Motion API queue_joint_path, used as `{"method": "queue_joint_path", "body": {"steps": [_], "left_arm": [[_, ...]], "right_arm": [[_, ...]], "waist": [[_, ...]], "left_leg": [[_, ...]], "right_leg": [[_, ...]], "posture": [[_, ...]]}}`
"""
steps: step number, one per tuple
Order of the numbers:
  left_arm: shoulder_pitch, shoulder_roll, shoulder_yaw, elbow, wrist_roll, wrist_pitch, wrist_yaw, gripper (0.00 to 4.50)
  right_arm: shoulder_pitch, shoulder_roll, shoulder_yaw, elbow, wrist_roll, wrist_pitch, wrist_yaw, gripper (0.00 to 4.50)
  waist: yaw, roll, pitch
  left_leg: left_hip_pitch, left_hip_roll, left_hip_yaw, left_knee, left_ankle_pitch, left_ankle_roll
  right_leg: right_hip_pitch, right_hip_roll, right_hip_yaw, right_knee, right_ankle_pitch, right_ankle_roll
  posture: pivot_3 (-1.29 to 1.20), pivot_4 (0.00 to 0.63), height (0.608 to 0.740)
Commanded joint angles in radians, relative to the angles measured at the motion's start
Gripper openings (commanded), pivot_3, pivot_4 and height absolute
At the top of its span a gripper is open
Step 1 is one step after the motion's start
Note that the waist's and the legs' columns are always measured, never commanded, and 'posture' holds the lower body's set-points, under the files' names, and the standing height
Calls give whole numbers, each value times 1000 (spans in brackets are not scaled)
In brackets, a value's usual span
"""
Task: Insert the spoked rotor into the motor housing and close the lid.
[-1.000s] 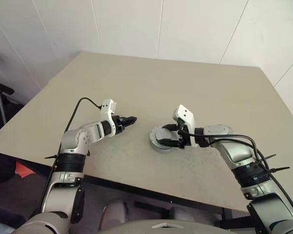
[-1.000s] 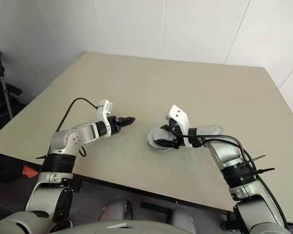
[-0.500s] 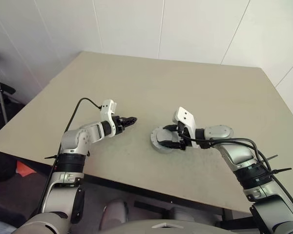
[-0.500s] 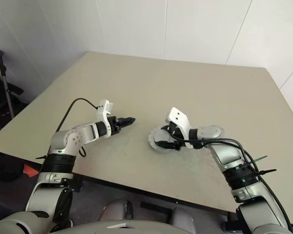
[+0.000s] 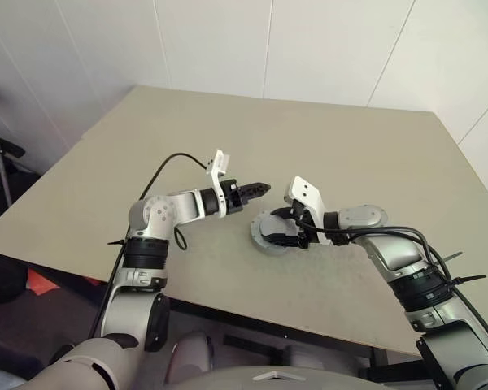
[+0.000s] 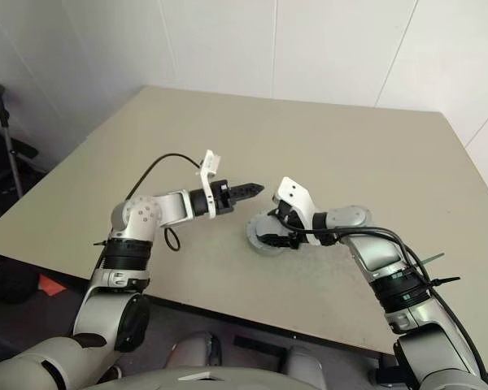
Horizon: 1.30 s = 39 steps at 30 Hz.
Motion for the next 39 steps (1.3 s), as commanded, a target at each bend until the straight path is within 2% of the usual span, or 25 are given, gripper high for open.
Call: {"method": "queue_joint_path", "body": {"steps": [1,11,16,19,23,27,35,39], "left_arm": [[-16,-4,-32,16,-4,47,-5,36],[-23,22,-119,141,68,96,-16,36],[-13,32,-138,177,115,95,5,36],[-12,30,-136,179,112,101,1,36],[-8,28,-131,175,110,110,6,36],[-11,29,-129,178,113,109,7,0],[-51,19,-112,245,127,72,17,0],[-53,13,-125,247,131,69,2,0]], "right_arm": [[13,-26,10,18,-42,36,-22,3158],[25,-24,5,-5,-41,44,-43,3158],[29,-20,-1,2,-42,46,-59,3158],[31,-20,-3,-2,-39,55,-66,3158],[27,-28,-11,-3,0,71,-25,3158],[33,-53,-8,-34,-18,25,-10,4478],[45,-143,-41,-163,6,-26,68,4478],[0,-158,-127,-153,44,10,47,4478]], "waist": [[0,0,0],[1,0,0],[2,0,0],[2,1,0],[2,1,-1],[4,1,-1],[1,1,-1],[0,1,0]], "left_leg": [[0,0,0,0,0,0],[0,0,0,-1,0,0],[2,0,0,-1,0,0],[3,0,0,-1,0,0],[3,0,0,-1,0,0],[3,0,0,-1,0,0],[2,0,0,-3,0,0],[1,0,0,-3,0,0]], "right_leg": [[0,0,0,0,0,0],[0,0,0,-1,0,0],[2,0,0,-1,0,1],[3,0,0,-2,-4,7],[3,0,0,-3,-4,7],[4,0,0,-3,-4,6],[2,0,0,-4,-4,7],[1,0,0,-4,-1,2]], "posture": [[0,0,740],[0,0,740],[0,0,740],[0,0,740],[0,0,740],[0,0,740],[0,0,740],[0,0,740]]}}
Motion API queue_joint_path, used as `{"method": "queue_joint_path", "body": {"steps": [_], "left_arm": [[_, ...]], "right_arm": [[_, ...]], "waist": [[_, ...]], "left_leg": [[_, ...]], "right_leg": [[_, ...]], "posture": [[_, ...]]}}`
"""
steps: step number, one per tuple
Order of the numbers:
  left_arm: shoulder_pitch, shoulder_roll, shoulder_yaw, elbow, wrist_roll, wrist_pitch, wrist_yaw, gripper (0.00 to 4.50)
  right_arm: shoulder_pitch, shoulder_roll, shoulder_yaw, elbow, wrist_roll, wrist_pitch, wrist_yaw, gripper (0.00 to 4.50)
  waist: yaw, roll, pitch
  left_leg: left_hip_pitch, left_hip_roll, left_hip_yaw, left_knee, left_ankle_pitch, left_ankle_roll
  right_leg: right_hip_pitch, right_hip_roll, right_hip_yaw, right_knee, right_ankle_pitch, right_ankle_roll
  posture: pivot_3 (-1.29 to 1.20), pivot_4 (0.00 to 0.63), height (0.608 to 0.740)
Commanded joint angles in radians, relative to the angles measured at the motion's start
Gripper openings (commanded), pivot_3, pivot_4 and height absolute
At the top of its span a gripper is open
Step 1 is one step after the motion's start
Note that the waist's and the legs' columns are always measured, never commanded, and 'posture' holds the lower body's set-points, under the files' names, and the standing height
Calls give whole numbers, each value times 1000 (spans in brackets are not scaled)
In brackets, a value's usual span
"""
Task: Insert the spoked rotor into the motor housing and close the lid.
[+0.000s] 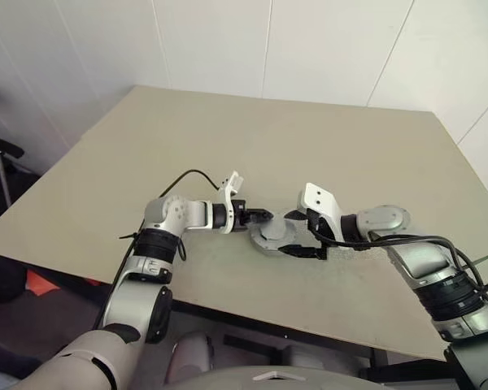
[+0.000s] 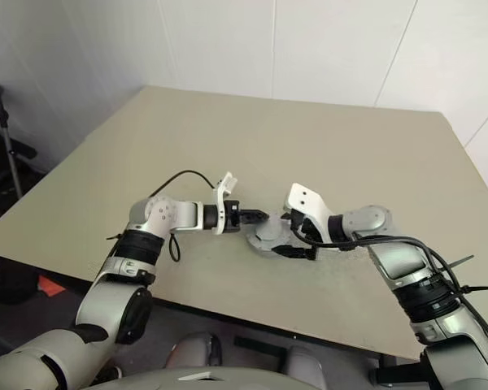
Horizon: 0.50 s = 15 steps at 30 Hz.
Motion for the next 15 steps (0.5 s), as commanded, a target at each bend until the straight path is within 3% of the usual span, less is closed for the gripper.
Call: {"method": "queue_joint_path", "body": {"steps": [1,8,12,15], "left_arm": [[13,-1,-30,31,46,4,19,0],[15,-12,-36,29,49,-3,7,0],[18,-12,-39,24,50,-3,-3,0],[10,-8,-39,30,53,-4,-14,0]], "right_arm": [[-63,-20,-117,-6,47,24,-21,4478],[-134,37,-271,184,129,243,-136,4478],[-173,94,-384,291,243,554,-212,4478],[-153,90,-424,267,342,767,-190,4478]], "waist": [[0,0,0],[3,0,0],[2,0,0],[3,1,0]], "left_leg": [[0,0,0,0,0,0],[0,0,0,0,0,0],[-1,0,0,0,0,0],[-1,0,0,0,0,0]], "right_leg": [[0,0,0,0,0,-1],[0,0,0,0,1,-1],[0,0,0,0,1,-2],[0,0,0,0,0,-3]], "posture": [[0,0,740],[0,0,740],[0,0,740],[0,0,740]]}}
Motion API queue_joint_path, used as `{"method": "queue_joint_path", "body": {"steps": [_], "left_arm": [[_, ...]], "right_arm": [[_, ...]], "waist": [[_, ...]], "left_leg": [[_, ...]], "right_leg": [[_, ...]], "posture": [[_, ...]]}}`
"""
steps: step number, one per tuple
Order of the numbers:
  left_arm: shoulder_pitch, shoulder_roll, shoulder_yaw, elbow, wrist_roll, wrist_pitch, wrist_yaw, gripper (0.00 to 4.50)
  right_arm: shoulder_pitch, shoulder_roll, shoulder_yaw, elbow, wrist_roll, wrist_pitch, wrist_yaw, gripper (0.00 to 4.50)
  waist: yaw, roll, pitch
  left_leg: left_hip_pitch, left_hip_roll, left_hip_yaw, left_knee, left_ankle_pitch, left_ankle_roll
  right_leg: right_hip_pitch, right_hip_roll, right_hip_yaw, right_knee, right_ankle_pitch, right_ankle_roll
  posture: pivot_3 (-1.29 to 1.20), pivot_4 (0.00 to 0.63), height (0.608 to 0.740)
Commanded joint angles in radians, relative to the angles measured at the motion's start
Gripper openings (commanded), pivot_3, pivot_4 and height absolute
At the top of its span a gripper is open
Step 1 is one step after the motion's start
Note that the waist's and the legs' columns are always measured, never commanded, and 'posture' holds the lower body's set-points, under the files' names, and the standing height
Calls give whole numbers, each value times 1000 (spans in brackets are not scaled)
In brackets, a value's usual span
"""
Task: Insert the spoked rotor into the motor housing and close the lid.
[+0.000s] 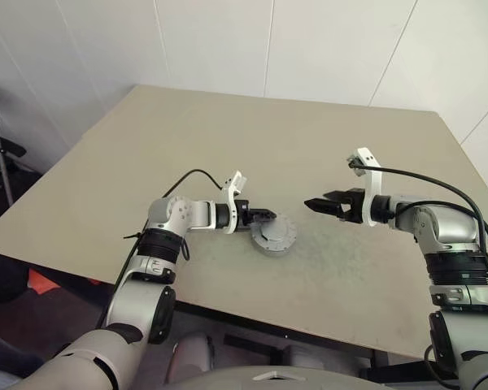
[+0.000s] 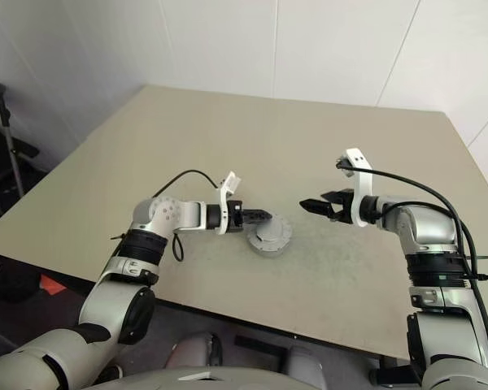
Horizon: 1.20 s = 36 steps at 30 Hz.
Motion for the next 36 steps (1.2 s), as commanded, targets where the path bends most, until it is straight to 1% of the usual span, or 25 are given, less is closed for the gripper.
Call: {"method": "queue_joint_path", "body": {"steps": [1,6,9,13,17,21,23,27,31,33,36], "left_arm": [[8,11,-33,28,39,10,3,0],[10,22,-32,29,46,7,-9,0],[18,28,-30,23,48,6,-7,0],[27,30,-19,14,46,6,2,0],[33,32,-10,4,45,7,10,0],[38,37,-1,-5,46,8,16,0],[39,39,4,-5,46,7,20,0],[38,42,12,-3,48,2,27,0],[34,43,18,2,50,-2,30,0],[32,40,19,4,53,-4,32,0],[30,39,22,4,55,-5,35,0]], "right_arm": [[-6,-9,-68,-42,131,231,13,4478],[-9,-10,-107,-27,188,372,-13,4478],[-2,3,-120,-39,212,423,-30,4478],[20,35,-115,-29,214,441,-65,4478],[34,81,-112,28,200,425,-100,4478],[17,130,-122,37,207,438,-126,4478],[7,154,-129,39,213,447,-137,4478],[-13,199,-145,36,227,470,-157,4478],[-21,241,-142,21,231,497,-172,4478],[-23,266,-134,11,237,514,-177,4478],[-45,293,-145,21,251,532,-184,4478]], "waist": [[1,0,0],[5,0,0],[6,0,0],[10,0,0],[15,0,-1],[12,-1,-1],[10,-1,-1],[11,-1,-1],[13,-1,-1],[16,-1,-1],[16,-1,-1]], "left_leg": [[0,0,0,0,0,0],[0,0,0,-1,0,-1],[1,0,0,-1,1,-1],[2,0,0,-2,1,-2],[3,0,0,-4,2,-4],[8,1,1,-6,4,-7],[12,1,1,-9,5,-9],[14,2,0,-12,8,-13],[13,2,1,-14,8,-14],[10,2,0,-15,9,-15],[9,1,0,-16,8,-15]], "right_leg": [[0,0,0,0,0,0],[0,0,0,0,0,0],[0,0,0,0,0,0],[0,0,0,0,0,0],[0,0,0,0,0,0],[2,0,0,0,-1,1],[3,1,0,0,-4,6],[3,2,0,0,-5,6],[2,3,0,0,-6,4],[0,3,0,0,-3,-2],[-1,3,0,0,-4,-4]], "posture": [[0,0,740],[0,0,740],[0,0,740],[0,0,740],[0,0,740],[0,0,740],[0,0,740],[0,0,740],[0,0,740],[0,0,740],[0,0,740]]}}
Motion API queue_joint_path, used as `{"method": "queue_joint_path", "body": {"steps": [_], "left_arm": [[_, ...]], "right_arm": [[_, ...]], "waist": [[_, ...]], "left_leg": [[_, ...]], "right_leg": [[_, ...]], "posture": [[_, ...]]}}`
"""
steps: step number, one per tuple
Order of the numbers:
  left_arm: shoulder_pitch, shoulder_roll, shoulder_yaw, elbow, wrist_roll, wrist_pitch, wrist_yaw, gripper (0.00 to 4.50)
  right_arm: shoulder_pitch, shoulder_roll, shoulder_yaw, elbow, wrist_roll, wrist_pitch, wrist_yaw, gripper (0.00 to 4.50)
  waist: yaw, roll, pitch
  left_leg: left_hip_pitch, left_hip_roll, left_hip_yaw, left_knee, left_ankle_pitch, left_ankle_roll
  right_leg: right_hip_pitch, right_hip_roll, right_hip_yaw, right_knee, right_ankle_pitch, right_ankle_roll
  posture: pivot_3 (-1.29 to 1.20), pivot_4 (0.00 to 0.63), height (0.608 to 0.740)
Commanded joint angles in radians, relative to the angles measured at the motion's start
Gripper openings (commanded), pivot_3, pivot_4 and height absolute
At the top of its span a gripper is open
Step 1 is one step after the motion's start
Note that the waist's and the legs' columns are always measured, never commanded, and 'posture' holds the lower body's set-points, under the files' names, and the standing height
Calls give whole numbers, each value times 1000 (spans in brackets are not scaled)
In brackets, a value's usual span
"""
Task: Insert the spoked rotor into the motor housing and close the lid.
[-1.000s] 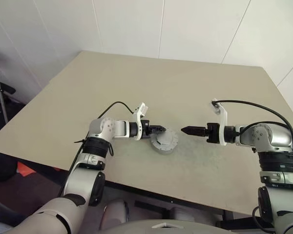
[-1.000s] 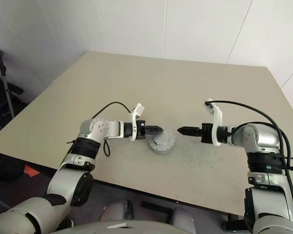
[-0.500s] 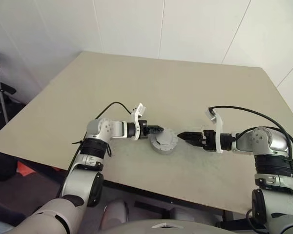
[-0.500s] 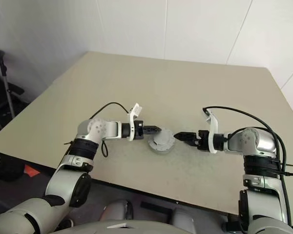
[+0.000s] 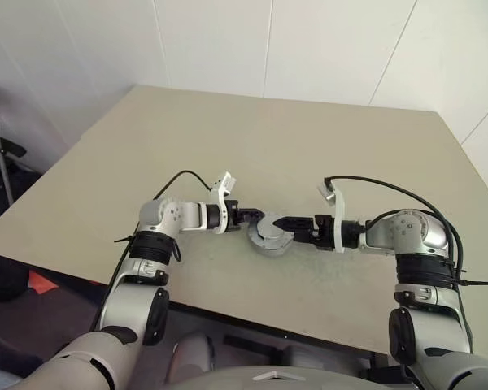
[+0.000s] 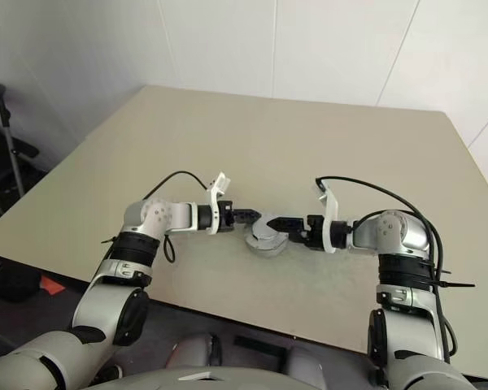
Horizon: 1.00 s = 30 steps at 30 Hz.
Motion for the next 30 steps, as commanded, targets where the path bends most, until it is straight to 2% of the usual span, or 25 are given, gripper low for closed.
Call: {"method": "queue_joint_path", "body": {"steps": [1,8,11,15,17,30], "left_arm": [[6,3,-10,15,27,3,21,0],[6,3,-9,14,34,-2,24,0],[6,4,-5,13,38,-4,24,0],[8,7,-2,11,43,-7,25,0],[10,7,-1,10,45,-8,26,0],[10,8,39,11,40,-48,36,0]], "right_arm": [[-32,39,11,-2,48,36,-9,4478],[-38,69,37,-10,45,36,-26,4478],[-39,79,27,10,22,34,-51,3879],[-47,79,13,32,14,22,-62,2625],[-51,80,9,28,18,21,-60,2239],[-67,79,-5,69,7,-33,-68,2115]], "waist": [[0,0,0],[1,0,0],[0,0,0],[0,0,0],[-1,1,-1],[0,1,-1]], "left_leg": [[0,0,0,0,0,0],[-6,0,0,-1,1,-1],[-6,0,0,-1,1,-2],[-5,0,0,-1,1,-2],[-3,0,0,-1,2,-3],[-4,0,0,-1,2,-4]], "right_leg": [[-1,0,0,0,0,0],[-6,0,0,1,0,-1],[-6,0,0,1,0,-1],[-6,0,0,2,0,-1],[-5,0,0,2,0,-1],[-6,0,0,4,0,-1]], "posture": [[0,0,740],[0,0,740],[0,0,740],[0,0,740],[0,0,740],[0,0,740]]}}
